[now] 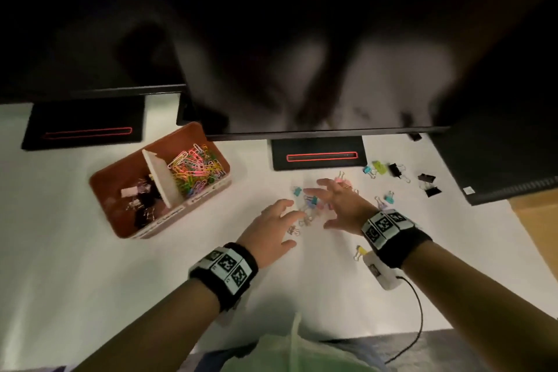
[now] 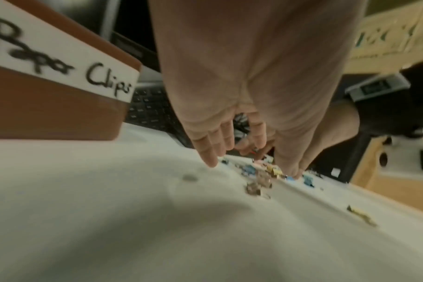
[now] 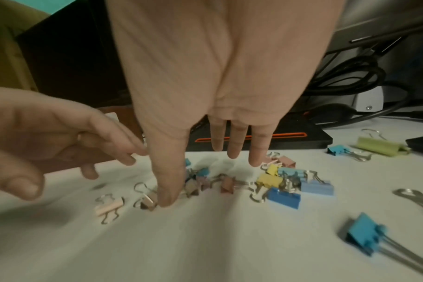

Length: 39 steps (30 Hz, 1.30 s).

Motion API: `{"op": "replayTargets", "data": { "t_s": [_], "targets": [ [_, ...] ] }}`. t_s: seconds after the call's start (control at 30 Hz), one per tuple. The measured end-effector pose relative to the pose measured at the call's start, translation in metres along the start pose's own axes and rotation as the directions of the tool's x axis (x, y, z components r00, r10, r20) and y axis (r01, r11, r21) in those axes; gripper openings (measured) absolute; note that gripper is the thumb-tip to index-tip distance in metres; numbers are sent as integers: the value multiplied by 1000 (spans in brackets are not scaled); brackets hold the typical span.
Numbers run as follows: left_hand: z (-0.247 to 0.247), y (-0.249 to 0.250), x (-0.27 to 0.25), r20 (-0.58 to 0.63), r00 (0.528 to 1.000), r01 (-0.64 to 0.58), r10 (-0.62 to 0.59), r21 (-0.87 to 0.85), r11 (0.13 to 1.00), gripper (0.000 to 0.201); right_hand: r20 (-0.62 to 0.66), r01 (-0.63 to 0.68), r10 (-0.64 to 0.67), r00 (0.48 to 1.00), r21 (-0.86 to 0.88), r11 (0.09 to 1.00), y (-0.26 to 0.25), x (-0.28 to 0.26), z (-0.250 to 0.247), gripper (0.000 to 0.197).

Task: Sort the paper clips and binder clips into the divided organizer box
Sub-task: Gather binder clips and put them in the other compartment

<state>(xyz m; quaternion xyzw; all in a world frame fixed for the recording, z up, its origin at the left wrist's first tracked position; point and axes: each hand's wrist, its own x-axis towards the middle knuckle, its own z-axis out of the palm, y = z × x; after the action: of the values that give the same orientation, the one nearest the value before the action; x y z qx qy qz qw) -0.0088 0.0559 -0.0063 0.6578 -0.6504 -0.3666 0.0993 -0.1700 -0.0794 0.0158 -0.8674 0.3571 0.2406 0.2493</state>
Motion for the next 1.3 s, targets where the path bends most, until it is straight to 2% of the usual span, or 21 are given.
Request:
{"op": "replayTargets", "data": {
  "t_s": [0.1, 0.23, 0.4, 0.5, 0.8, 1.0, 1.07, 1.17, 1.3],
  "targets": [
    [12, 3, 19, 31, 999, -42, 39, 94, 995, 54, 19, 40, -39, 999, -24, 999, 3, 8, 5, 83],
    [22, -1, 33, 27, 993, -114, 112, 67, 991, 41, -24, 81, -81, 996, -6, 997, 6, 17, 8, 70],
    [25, -12, 32, -131, 991, -35, 26, -66, 997, 24, -116, 150, -137, 984, 111, 982, 7, 21, 12, 36],
    [22, -23, 25, -235, 972, -4, -21, -105, 994, 19, -141, 186, -173, 975, 86, 979, 4, 26, 17, 17],
    [13, -46, 3, -368, 906, 103, -211, -294, 950, 13, -161, 186, -160, 974, 165, 969, -2, 34, 16, 14],
    [-4, -40, -19, -464, 865, 26, -192, -341, 940, 13, -276, 232, -152, 949, 283, 931, -8, 25, 11, 8],
    [-20, -33, -33, -514, 835, -16, -194, -375, 927, 14, -311, 276, -176, 934, 314, 908, -17, 20, 3, 8],
    [-52, -29, -65, -617, 765, -70, -188, -369, 927, 13, -365, 411, -295, 883, 301, 860, -47, 16, -14, 9],
    [-90, -57, -105, -714, 644, 7, -276, -355, 935, 13, -415, 602, -473, 777, 272, 751, -117, 26, -37, 8]
  ]
}}
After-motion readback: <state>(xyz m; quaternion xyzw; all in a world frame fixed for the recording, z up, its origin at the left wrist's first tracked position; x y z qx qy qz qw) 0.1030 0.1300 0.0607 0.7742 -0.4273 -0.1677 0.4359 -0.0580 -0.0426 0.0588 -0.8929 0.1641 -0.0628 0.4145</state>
